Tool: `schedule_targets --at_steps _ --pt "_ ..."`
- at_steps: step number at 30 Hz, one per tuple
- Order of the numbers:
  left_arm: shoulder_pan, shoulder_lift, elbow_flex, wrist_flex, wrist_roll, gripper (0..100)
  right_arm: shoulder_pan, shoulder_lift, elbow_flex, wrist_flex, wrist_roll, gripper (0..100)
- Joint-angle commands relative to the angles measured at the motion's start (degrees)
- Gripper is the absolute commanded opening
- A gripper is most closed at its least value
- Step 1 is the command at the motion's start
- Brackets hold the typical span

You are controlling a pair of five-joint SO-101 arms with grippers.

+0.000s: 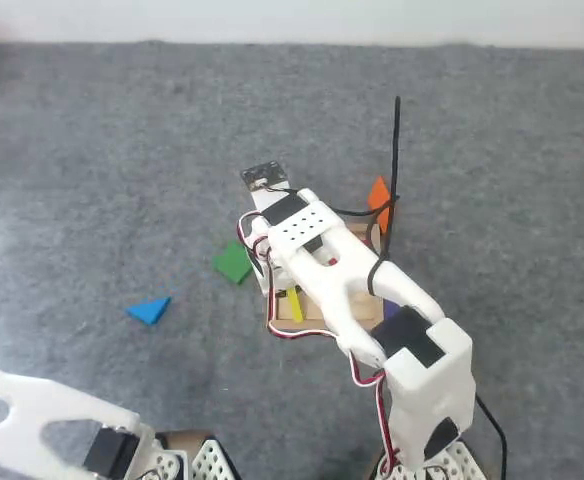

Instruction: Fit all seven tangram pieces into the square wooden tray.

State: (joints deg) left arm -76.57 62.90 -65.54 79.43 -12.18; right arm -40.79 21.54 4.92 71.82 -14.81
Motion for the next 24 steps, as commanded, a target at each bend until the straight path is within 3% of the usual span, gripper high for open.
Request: schedule_targets --at_steps 1,13,24 --pt "0.7 -1.49 -2.24 0.09 -0.18 36 1.1 -0.04 -0.88 -0.31 -0.44 1.3" --pt "0.7 -1.49 -2.24 0.09 -0.18 36 4.0 0.57 -4.75 3.56 -0.62 27.4" --pt "0.7 -1.41 -2.24 0.18 -0.26 36 5.67 0.22 -5.8 5.67 -0.35 29.6"
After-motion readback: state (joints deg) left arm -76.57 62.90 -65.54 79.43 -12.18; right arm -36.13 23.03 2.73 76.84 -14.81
